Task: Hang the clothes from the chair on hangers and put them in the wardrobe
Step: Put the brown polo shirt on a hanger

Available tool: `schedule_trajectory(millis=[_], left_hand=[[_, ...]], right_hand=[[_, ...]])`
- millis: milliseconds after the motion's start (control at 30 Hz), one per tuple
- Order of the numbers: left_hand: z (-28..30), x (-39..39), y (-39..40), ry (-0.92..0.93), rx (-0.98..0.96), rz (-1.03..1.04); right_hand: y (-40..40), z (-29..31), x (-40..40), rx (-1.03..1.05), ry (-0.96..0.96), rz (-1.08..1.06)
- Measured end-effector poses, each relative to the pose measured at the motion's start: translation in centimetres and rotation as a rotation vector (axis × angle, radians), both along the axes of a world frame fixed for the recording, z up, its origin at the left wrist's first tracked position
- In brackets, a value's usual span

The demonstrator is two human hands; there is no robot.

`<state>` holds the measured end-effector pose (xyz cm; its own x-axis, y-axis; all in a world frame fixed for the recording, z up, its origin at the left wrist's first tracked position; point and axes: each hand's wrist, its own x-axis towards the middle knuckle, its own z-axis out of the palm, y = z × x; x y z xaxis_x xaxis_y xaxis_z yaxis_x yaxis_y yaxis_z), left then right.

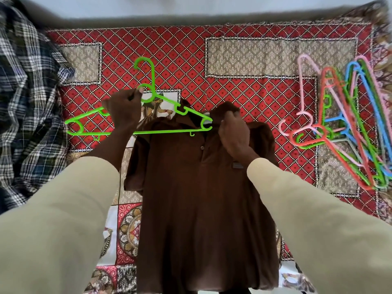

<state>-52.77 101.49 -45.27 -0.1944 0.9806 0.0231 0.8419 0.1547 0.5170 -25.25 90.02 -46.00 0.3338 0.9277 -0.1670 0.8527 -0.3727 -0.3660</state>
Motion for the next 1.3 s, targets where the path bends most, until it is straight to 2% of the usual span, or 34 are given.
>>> schedule_trajectory(millis=[100, 167, 300, 500, 600, 700, 833, 967, 1067, 1133, 1200, 1300], left_hand=[[0.2, -0.8, -0.4, 0.102, 0.017, 0.017], [-0.2, -1.2, -0.6, 0.049, 0.001, 0.036], [-0.4, -1.0, -1.2, -0.047, -0.039, 0.073], [-0.2, -1.0, -1.8, -0.054, -0.067, 0.102], [0.2, 0.1, -1.8, -0.097, -0.063, 0.079], [0.5, 2.0, -1.7, -0.176, -0.054, 0.021], [0.7, 5.6, -2.2, -0.094, -0.028, -0.06], [1.3, 10.2, -3.4, -0.055, -0.037, -0.119], [1.7, 14.4, -4.7, -0.11, -0.078, -0.171], [1.5, 16.8, -5.5, -0.115, -0.121, -0.22], [0.9, 18.3, -6.3, -0.2, -0.167, -0.266], [0.1, 19.4, -7.7, -0.356, -0.222, -0.332]], right_hand=[[-0.9, -0.3, -2.0, -0.26, 0.137, 0.014], [-1.6, -0.5, -3.2, -0.314, 0.161, -0.001], [-1.3, -0.9, -3.1, -0.296, 0.248, -0.099], [-1.9, 0.9, -1.4, -0.159, 0.503, -0.671], [-2.3, 1.2, -1.1, -0.078, 0.695, -0.773], [-2.2, 1.4, -0.6, -0.008, 0.674, -0.725], [-2.3, 2.4, -0.1, 0.111, 0.637, -0.66], [-2.5, 3.9, -0.1, 0.184, 0.67, -0.442], [-2.0, 4.6, 0.2, 0.213, 0.736, -0.268], [-1.8, 4.7, 0.6, 0.23, 0.757, -0.24], [-1.7, 4.4, 1.7, 0.208, 0.696, -0.306], [-1.4, 3.5, 3.8, 0.074, 0.431, -0.429]])
